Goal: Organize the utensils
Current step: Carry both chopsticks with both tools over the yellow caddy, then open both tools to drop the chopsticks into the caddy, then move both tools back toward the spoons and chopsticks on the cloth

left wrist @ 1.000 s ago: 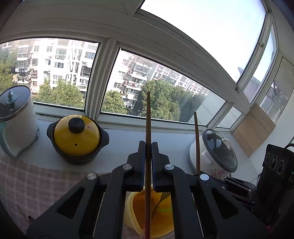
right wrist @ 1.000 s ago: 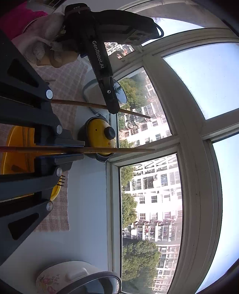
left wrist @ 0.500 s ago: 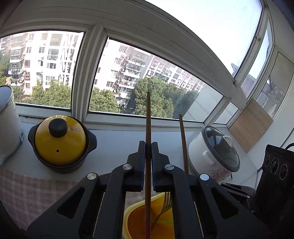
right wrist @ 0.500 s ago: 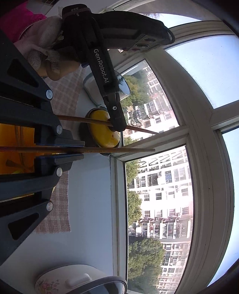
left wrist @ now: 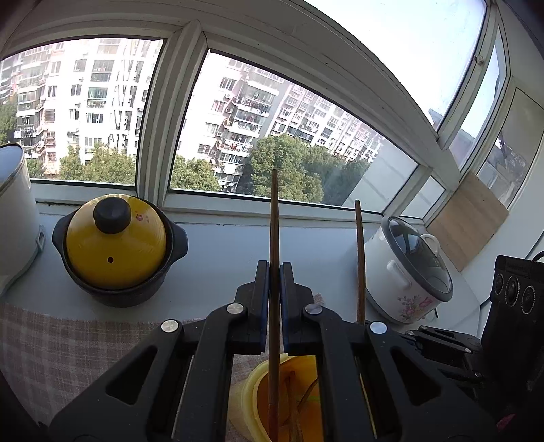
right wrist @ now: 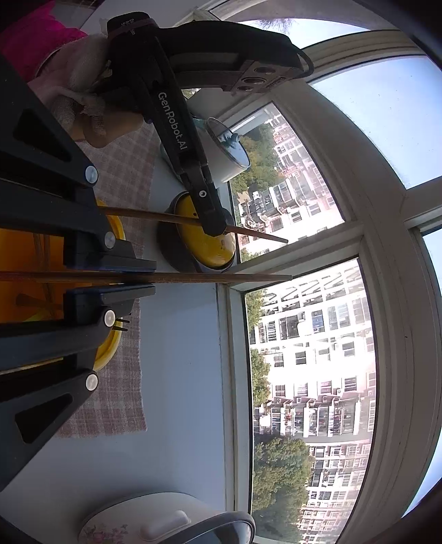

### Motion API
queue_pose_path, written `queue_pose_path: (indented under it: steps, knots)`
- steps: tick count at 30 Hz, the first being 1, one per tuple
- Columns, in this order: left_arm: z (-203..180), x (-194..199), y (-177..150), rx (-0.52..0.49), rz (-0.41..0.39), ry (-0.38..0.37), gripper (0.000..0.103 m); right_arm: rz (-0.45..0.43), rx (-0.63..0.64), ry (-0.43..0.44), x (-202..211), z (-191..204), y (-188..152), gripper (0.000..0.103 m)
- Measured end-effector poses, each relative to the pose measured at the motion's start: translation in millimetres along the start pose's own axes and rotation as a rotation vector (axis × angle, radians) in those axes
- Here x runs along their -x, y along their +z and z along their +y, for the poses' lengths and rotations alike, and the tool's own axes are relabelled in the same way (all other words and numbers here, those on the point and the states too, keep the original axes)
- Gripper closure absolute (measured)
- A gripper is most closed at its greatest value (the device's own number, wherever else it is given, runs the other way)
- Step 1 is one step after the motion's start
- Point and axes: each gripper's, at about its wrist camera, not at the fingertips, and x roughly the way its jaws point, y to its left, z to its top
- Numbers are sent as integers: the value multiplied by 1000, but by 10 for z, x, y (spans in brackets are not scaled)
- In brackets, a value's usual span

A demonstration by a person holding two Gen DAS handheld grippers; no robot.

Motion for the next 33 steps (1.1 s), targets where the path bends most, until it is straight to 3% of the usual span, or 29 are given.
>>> queue_pose_path:
  steps: [13, 14, 15, 17, 31, 33]
  knots:
    - [-95, 260, -96, -33, 17, -8, 99, 22, 3, 14, 139, 24, -109, 97]
    - [-113, 286, -108, -39, 17, -6, 99, 21, 3, 11, 151, 25, -117, 89]
    - [-130, 313, -118, -43, 14, -2, 99, 20, 4, 7, 163, 26, -131, 71]
    - [-155, 369, -139, -49, 12, -1, 99, 5, 4, -9, 215, 28, -164, 59]
    - [-151, 763, -331, -42, 10, 42, 97, 7, -7, -24, 487, 44, -398, 42]
    - [-136, 822, -371, -38, 15, 47, 84, 3, -11, -22, 533, 57, -428, 41]
